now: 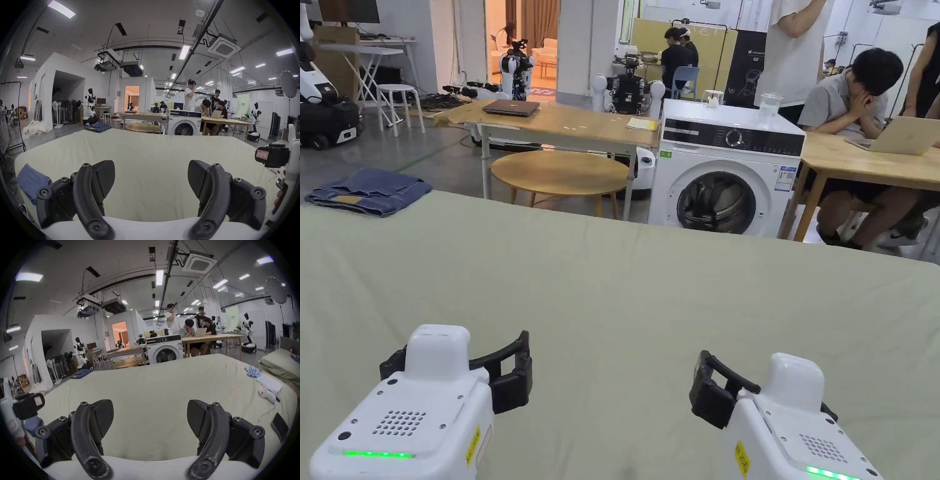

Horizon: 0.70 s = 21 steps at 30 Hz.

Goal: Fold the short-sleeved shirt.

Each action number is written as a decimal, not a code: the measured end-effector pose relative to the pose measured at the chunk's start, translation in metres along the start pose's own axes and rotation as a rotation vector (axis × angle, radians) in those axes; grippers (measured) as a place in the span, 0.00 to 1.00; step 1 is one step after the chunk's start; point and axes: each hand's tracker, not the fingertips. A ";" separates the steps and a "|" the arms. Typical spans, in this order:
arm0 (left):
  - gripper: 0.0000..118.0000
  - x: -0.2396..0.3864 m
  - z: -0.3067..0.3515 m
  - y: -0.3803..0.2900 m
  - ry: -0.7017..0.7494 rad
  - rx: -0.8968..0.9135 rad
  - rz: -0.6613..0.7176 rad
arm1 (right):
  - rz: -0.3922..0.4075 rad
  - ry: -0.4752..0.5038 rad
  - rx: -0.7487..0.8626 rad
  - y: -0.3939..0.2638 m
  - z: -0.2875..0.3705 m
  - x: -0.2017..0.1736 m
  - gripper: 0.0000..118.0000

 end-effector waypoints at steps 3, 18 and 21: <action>0.79 0.003 0.000 0.002 -0.016 0.005 -0.012 | -0.018 0.003 -0.006 0.002 -0.001 0.000 0.81; 0.79 0.000 0.002 0.004 -0.042 0.002 -0.006 | 0.043 -0.046 -0.025 -0.001 -0.008 -0.005 0.81; 0.79 0.001 0.003 0.002 -0.029 0.039 -0.026 | 0.035 -0.058 -0.018 0.000 -0.008 -0.004 0.81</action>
